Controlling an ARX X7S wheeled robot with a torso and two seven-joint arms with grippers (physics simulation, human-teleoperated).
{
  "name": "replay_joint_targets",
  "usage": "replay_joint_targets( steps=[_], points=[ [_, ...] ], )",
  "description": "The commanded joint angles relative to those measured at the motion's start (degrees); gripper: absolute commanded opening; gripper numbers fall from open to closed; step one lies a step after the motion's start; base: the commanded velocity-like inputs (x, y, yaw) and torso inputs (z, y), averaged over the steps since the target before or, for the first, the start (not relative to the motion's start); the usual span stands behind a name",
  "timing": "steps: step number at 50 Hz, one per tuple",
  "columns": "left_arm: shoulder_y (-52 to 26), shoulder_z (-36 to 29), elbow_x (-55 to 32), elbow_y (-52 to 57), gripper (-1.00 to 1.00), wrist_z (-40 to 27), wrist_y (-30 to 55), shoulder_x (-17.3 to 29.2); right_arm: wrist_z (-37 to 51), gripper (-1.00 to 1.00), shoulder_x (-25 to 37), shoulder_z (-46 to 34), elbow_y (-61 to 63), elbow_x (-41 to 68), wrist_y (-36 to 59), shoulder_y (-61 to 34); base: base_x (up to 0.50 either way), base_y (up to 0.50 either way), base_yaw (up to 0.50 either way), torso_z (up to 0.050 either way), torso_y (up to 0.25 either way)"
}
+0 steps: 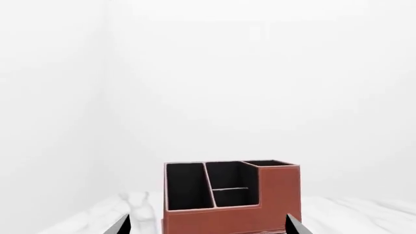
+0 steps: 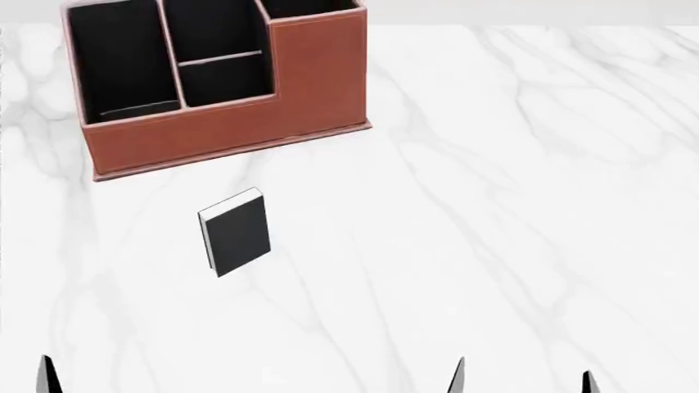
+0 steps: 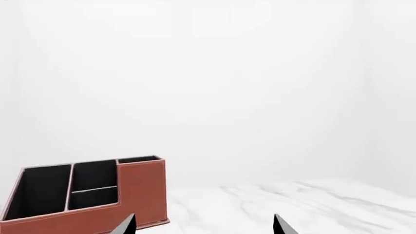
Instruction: Pick up the book and place it in the left compartment of the caddy.
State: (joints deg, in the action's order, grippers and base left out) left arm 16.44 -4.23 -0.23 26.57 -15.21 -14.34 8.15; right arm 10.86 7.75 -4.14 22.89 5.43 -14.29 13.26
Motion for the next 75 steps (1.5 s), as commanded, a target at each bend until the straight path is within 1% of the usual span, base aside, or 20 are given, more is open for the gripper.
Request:
replay_joint_targets(
  steps=[1, 15, 67, 75],
  points=[
    [0.1, -0.3, -0.1, 0.2, 1.0, -1.0, -0.3, 0.6, 1.1, 1.0, 0.3, -0.6, -0.9, -1.0, -2.0, 0.0, 0.0, 0.09, 0.0, 0.0, 0.0],
    [0.2, -0.8, -0.4, 0.6, 1.0, -1.8, -0.3, 1.3, 2.1, 1.0, 0.9, -1.3, -1.3, -1.3, -1.8, -0.4, 0.0, 0.11, 0.0, 0.0, 0.0],
    [0.2, -2.0, -1.8, 0.9, 1.0, -4.4, -0.5, 3.4, 4.3, 1.0, 3.2, -3.5, -1.6, -0.5, -1.6, -1.0, 0.02, 0.26, 0.0, 0.0, 0.0],
    [0.3, -2.2, -2.0, 1.0, 1.0, -4.6, -0.8, 3.8, 5.0, 1.0, 3.0, -3.4, -2.4, 0.1, -2.5, -1.3, 0.0, 0.0, 0.0, 0.0, 0.0]
  ],
)
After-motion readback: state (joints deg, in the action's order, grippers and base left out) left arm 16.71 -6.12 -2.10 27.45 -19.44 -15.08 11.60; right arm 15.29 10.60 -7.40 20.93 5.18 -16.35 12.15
